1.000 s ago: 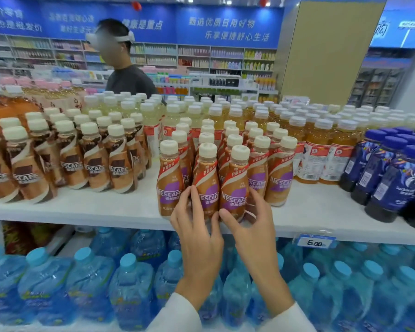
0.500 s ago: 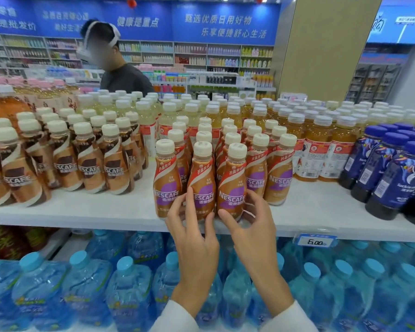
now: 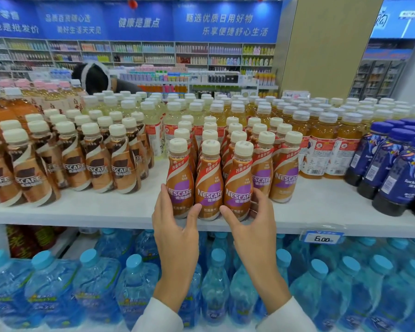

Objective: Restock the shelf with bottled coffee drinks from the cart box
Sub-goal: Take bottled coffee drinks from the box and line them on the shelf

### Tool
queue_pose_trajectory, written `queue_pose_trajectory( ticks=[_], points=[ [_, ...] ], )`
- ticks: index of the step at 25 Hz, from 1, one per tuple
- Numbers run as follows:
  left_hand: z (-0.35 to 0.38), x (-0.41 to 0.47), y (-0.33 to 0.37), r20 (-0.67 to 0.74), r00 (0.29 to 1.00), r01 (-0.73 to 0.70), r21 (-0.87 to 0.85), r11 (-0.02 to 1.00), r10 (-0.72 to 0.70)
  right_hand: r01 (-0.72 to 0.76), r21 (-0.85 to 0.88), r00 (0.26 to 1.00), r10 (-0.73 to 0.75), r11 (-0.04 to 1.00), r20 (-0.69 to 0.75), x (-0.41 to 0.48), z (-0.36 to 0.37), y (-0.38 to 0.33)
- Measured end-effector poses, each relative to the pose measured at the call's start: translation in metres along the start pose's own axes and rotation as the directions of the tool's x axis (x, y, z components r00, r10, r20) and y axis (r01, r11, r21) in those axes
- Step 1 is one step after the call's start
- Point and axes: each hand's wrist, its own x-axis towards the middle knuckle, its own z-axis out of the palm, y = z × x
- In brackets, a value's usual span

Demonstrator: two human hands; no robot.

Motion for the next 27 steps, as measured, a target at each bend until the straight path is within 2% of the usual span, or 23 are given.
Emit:
queue_pose_trajectory(
  ticks=[11, 19, 25, 27],
  points=[
    [0.002, 0.000, 0.001, 0.035, 0.999, 0.010, 0.060, 0.998, -0.012, -0.020, -0.043, 1.000, 0.019, 0.999, -0.015, 0.000, 0.000, -0.004],
    [0.007, -0.003, 0.004, 0.032, 0.998, 0.057, 0.030, 0.998, -0.058, -0.022, -0.045, 1.000, 0.022, 0.999, -0.003, 0.001, -0.001, -0.003],
    [-0.004, -0.017, 0.008, 0.060, 0.997, 0.038, 0.106, 0.994, -0.045, -0.023, -0.065, 0.999, 0.026, 0.998, 0.043, -0.009, -0.009, -0.004],
    [-0.018, -0.035, 0.003, 0.065, 0.995, 0.061, 0.135, 0.989, -0.071, -0.039, -0.018, 0.998, 0.040, 0.999, 0.043, -0.030, -0.014, -0.007]
  ],
)
